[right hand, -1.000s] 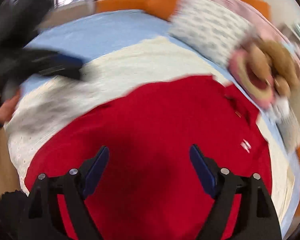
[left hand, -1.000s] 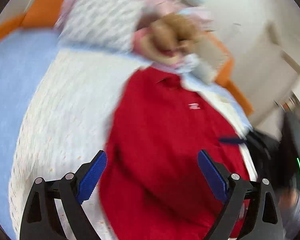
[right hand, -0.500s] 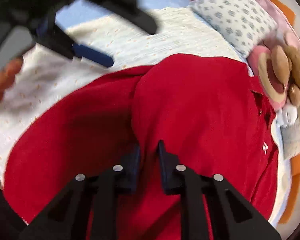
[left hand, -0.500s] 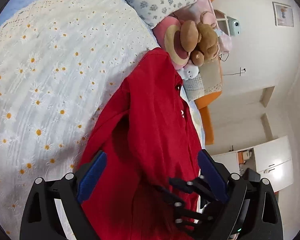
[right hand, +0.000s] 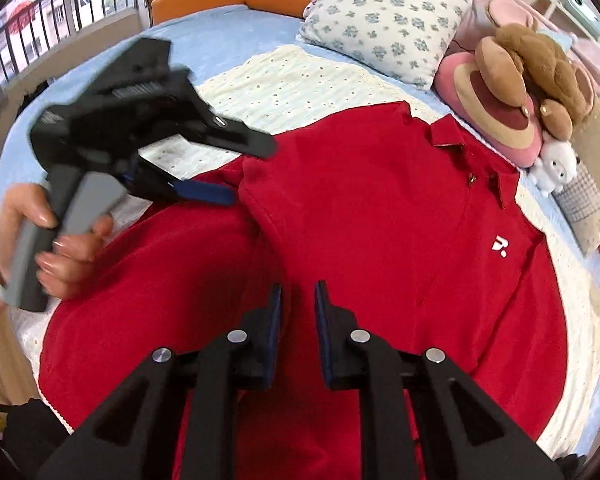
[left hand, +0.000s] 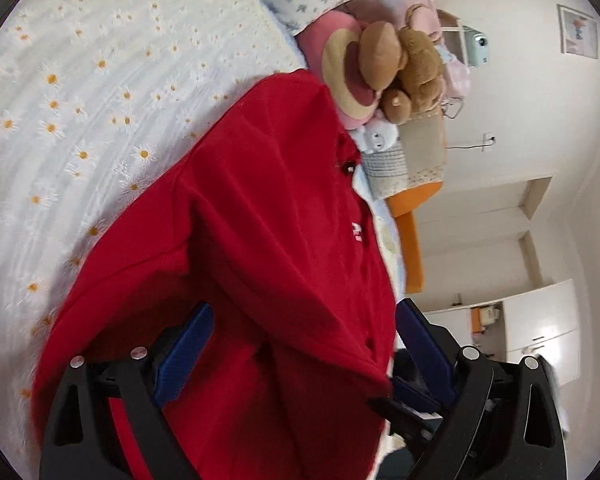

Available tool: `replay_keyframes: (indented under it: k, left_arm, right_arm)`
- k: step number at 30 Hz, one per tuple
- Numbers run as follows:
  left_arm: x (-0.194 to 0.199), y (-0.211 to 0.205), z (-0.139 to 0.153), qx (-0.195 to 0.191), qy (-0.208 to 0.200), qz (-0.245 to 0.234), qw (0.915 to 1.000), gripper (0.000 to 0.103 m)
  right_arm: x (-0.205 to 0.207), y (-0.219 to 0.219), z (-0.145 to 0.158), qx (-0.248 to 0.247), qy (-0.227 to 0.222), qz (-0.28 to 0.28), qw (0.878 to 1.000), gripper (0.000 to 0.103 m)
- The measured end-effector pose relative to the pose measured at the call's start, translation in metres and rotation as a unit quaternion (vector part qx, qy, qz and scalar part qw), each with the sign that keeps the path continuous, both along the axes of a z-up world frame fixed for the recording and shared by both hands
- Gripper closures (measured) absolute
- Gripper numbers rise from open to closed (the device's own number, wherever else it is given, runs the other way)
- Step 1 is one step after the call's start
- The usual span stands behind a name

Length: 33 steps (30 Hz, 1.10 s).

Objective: Fold large clothes

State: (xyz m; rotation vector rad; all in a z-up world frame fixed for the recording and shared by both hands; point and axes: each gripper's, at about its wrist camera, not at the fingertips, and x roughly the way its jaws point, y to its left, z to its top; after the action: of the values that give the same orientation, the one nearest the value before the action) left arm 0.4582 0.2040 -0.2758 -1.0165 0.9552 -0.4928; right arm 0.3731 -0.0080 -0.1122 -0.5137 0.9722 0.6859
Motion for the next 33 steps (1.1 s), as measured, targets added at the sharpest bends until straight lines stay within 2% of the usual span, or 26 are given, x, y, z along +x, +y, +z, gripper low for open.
replay_keyframes:
  k: [2, 5, 9, 12, 13, 16, 18, 19, 21, 22, 25, 28, 31, 33]
  left_arm:
    - [0.008, -0.001, -0.008, 0.007, 0.002, 0.016, 0.9999, 0.01]
    - [0.016, 0.01, -0.01, -0.016, -0.005, 0.053, 0.9984, 0.01]
    - [0.016, 0.041, 0.008, 0.004, -0.026, 0.117, 0.9928, 0.011]
    - [0.015, 0.062, 0.011, -0.009, -0.021, 0.132, 0.991, 0.011]
    - [0.016, 0.065, 0.01, -0.004, -0.012, 0.129, 0.9916, 0.018]
    - [0.014, 0.068, 0.006, 0.026, 0.0, 0.111, 0.9935, 0.026]
    - [0.008, 0.071, 0.006, 0.034, 0.003, 0.11, 0.9933, 0.026]
    - [0.005, 0.072, 0.006, 0.037, 0.006, 0.111, 0.9931, 0.022]
    - [-0.007, 0.08, 0.013, 0.077, 0.006, 0.124, 0.9893, 0.014]
    - [-0.013, 0.083, 0.015, 0.086, 0.0, 0.124, 0.9885, 0.013]
    - [-0.02, 0.085, 0.029, 0.099, -0.022, 0.099, 0.9899, 0.013]
    - [-0.03, 0.068, 0.044, 0.103, -0.061, 0.037, 0.9922, 0.012]
    - [-0.04, 0.04, 0.051, 0.079, -0.092, -0.031, 0.9922, 0.011]
    - [-0.043, 0.02, 0.049, 0.069, -0.094, -0.067, 0.9908, 0.01]
  right_arm:
    - [-0.001, -0.003, 0.0, 0.009, 0.003, 0.002, 1.0, 0.086]
    - [-0.003, -0.008, 0.004, 0.031, 0.008, 0.003, 0.999, 0.086]
    - [-0.003, -0.009, 0.007, 0.055, 0.013, 0.007, 0.998, 0.086]
    - [-0.004, -0.004, 0.002, 0.066, 0.025, 0.011, 0.997, 0.086]
    - [-0.004, -0.002, 0.0, 0.064, 0.027, 0.013, 0.998, 0.086]
    - [-0.004, 0.003, -0.013, 0.064, 0.051, 0.018, 0.997, 0.086]
    - [-0.005, -0.002, -0.015, 0.066, 0.061, 0.018, 0.996, 0.085]
    - [-0.007, -0.005, -0.014, 0.068, 0.062, 0.018, 0.996, 0.084]
    - [-0.015, -0.018, -0.01, 0.069, 0.067, 0.018, 0.995, 0.084]
    - [-0.02, -0.024, -0.008, 0.067, 0.069, 0.02, 0.995, 0.084]
    - [-0.048, -0.044, -0.005, 0.05, 0.066, 0.036, 0.996, 0.084]
    - [-0.077, -0.068, -0.008, 0.048, 0.08, 0.039, 0.995, 0.084]
    - [-0.101, -0.093, -0.011, 0.046, 0.082, 0.027, 0.995, 0.084]
    - [-0.111, -0.111, -0.012, 0.065, 0.093, 0.004, 0.994, 0.084]
